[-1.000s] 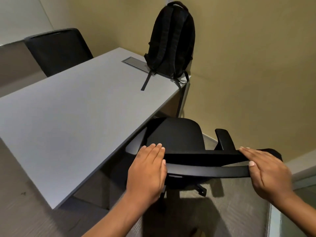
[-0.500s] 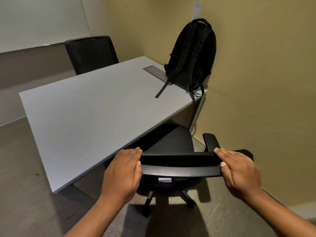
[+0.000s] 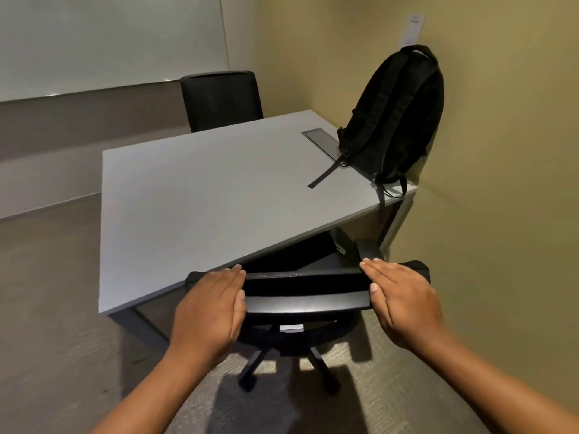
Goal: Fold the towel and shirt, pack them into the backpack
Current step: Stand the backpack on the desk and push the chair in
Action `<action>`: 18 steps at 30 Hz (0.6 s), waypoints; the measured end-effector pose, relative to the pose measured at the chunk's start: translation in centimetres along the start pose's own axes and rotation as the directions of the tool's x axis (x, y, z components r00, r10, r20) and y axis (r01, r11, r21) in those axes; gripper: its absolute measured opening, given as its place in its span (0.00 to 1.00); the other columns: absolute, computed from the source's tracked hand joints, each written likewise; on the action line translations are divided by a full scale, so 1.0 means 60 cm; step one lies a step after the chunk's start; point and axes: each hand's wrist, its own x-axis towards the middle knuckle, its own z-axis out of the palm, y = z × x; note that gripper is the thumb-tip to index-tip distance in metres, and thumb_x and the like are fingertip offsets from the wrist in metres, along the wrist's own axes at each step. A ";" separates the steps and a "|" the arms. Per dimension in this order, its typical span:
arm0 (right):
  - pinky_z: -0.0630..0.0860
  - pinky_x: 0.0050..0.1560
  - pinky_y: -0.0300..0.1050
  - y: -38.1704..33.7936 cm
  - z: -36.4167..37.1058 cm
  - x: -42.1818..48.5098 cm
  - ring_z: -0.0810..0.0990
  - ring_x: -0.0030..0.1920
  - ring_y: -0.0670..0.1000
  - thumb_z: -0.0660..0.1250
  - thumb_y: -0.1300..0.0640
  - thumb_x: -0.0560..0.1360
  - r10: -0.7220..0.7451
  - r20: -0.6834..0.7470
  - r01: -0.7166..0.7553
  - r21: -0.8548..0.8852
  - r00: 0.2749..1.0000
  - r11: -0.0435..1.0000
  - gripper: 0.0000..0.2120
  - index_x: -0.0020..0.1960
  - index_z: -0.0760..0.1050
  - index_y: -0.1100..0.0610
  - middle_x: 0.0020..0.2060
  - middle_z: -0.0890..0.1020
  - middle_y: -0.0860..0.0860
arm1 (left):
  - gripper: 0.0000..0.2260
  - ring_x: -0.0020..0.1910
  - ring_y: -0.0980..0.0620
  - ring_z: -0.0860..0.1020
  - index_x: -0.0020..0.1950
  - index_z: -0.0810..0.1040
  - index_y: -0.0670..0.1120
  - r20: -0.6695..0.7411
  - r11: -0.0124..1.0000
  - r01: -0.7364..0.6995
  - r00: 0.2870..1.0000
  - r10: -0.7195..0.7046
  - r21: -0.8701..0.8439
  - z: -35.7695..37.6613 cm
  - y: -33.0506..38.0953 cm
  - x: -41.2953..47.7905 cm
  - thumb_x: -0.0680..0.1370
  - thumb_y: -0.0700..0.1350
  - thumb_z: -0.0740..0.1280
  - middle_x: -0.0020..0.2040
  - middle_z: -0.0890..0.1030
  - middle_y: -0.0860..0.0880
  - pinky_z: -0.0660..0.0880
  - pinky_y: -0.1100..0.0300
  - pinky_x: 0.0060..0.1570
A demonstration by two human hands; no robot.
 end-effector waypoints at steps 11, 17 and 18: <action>0.71 0.58 0.50 0.034 0.014 0.030 0.74 0.68 0.51 0.47 0.48 0.81 -0.037 -0.042 0.037 0.002 0.998 0.999 0.25 0.66 0.76 0.55 0.65 0.78 0.49 | 0.17 0.58 0.48 0.81 0.56 0.83 0.42 -0.306 0.999 -0.041 0.951 0.050 0.034 0.054 0.031 0.009 0.79 0.46 0.57 0.58 0.83 0.45 0.75 0.51 0.59; 0.75 0.58 0.56 0.065 0.023 0.049 0.74 0.68 0.52 0.46 0.49 0.81 -0.114 -0.051 0.114 -0.008 0.992 0.993 0.25 0.67 0.75 0.56 0.65 0.78 0.50 | 0.17 0.56 0.48 0.82 0.57 0.83 0.42 -0.311 0.996 -0.027 0.949 0.054 0.090 0.061 0.043 0.005 0.79 0.46 0.58 0.57 0.83 0.45 0.75 0.51 0.59; 0.75 0.58 0.56 0.071 0.025 0.055 0.74 0.67 0.52 0.46 0.49 0.81 -0.127 -0.058 0.127 -0.005 0.990 0.992 0.25 0.67 0.76 0.56 0.64 0.78 0.50 | 0.17 0.56 0.48 0.82 0.57 0.83 0.42 -0.306 0.995 -0.014 0.951 0.044 0.098 0.061 0.048 0.007 0.79 0.46 0.58 0.58 0.83 0.45 0.75 0.51 0.60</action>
